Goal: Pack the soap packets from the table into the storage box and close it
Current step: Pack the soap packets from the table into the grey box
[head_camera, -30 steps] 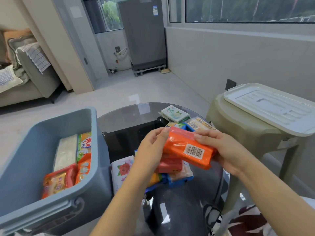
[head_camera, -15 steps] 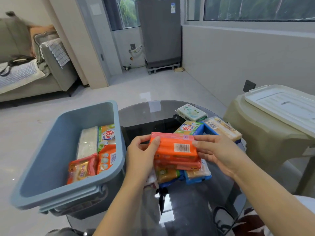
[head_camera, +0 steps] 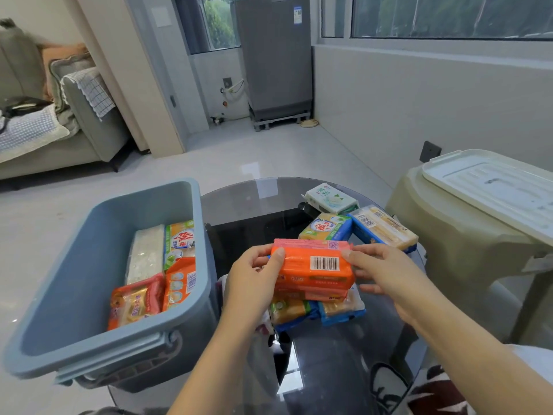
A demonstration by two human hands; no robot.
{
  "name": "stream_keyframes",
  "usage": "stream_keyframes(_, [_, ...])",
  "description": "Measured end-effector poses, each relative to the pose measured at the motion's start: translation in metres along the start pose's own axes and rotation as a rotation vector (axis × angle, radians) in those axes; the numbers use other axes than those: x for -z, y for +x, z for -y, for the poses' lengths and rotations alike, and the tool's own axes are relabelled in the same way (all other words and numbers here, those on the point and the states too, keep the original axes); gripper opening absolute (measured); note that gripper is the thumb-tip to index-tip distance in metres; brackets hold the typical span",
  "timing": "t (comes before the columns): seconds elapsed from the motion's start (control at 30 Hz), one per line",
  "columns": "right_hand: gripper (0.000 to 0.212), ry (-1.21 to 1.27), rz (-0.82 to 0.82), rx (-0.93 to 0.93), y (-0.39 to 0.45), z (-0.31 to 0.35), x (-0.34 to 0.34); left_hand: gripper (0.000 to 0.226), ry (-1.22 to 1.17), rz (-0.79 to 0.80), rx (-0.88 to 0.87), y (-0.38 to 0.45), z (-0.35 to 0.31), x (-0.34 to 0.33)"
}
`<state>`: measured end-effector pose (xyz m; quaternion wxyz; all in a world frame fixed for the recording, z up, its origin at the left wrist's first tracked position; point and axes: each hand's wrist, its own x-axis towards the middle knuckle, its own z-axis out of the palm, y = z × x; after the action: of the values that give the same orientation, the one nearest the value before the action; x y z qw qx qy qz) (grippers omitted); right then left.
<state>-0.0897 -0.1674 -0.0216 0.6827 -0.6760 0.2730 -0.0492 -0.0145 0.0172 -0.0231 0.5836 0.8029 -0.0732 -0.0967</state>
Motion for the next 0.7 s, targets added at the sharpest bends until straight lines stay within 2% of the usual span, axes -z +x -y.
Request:
stream_keyframes(0.07, [0.021, -0.029, 0.043, -0.026, -0.001, -0.001, -0.001, 0.026, -0.003, 0.035, 0.021, -0.001, -0.001, 0.000])
stream_keyframes(0.17, [0.014, -0.047, 0.077, -0.026, -0.002, -0.002, -0.002, 0.007, -0.022, 0.052, 0.022, -0.005, -0.005, 0.001])
stream_keyframes(0.33, [0.015, -0.027, 0.085, -0.023, -0.007, 0.003, -0.006, 0.009, -0.106, -0.006, 0.025, -0.014, -0.010, -0.005])
stream_keyframes(0.47, [0.019, -0.035, 0.072, 0.043, -0.015, 0.022, -0.002, 0.019, -0.107, -0.046, -0.111, -0.026, -0.028, 0.003])
stream_keyframes(0.6, [0.024, -0.038, 0.085, 0.161, -0.025, 0.054, 0.002, 0.016, 0.006, -0.041, -0.234, -0.036, -0.056, 0.019])
stream_keyframes(0.7, [0.024, -0.015, 0.120, 0.212, -0.034, 0.076, -0.003, 0.018, 0.006, -0.031, -0.298, -0.038, -0.077, 0.039])
